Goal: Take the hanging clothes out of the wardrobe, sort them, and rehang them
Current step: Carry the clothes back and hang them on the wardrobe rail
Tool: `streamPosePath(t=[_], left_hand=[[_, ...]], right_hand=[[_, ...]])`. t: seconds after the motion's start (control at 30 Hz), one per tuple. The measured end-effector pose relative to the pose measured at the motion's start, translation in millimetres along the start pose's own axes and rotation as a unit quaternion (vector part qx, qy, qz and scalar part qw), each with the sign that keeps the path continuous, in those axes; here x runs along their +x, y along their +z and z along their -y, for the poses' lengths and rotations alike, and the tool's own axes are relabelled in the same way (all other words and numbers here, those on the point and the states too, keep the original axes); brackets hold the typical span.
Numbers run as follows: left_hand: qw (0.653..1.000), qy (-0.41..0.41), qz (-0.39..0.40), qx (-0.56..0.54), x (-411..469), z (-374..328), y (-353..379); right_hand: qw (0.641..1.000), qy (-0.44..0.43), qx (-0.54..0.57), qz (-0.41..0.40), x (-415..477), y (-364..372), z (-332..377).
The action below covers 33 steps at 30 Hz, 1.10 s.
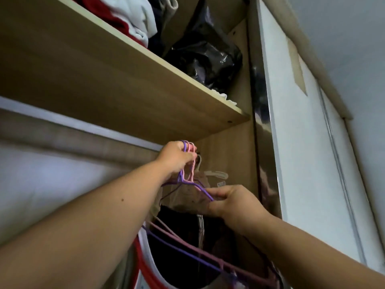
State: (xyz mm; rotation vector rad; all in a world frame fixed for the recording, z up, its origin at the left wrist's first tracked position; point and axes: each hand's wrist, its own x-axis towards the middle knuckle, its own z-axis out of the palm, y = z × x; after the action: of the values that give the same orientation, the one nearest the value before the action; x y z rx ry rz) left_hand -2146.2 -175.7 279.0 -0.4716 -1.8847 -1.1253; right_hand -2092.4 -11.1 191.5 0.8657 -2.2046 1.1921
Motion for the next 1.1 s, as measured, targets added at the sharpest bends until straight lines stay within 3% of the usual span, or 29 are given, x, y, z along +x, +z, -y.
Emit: streamPosePath(t=[0.17,0.33,0.43,0.6,0.83,1.1], left_hand=[[0.994,0.031,-0.021,0.102,68.9,20.3,8.3],[0.981,0.011,-0.006,0.194,111.2,44.7,12.1],[0.931,0.059,-0.014,0.361,119.8,49.2,7.6],[0.815,0.115,-0.018,0.568,127.2,54.5,-3.9],[0.805,0.139,0.022,0.576,117.4,66.3,-10.3],[0.805,0.119,0.002,0.581,100.5,66.3,-24.3]], right_hand=[[0.998,0.011,-0.024,-0.053,69.3,12.3,-3.9],[0.994,0.048,-0.071,-0.073,119.0,20.3,-11.4],[0.994,0.049,-0.069,-0.072,137.0,25.6,-19.4],[0.994,0.059,-0.066,-0.063,148.7,35.6,-33.0],[0.994,0.088,-0.048,-0.043,134.3,52.3,-45.3],[0.989,0.108,-0.089,-0.044,125.8,39.9,-41.3]])
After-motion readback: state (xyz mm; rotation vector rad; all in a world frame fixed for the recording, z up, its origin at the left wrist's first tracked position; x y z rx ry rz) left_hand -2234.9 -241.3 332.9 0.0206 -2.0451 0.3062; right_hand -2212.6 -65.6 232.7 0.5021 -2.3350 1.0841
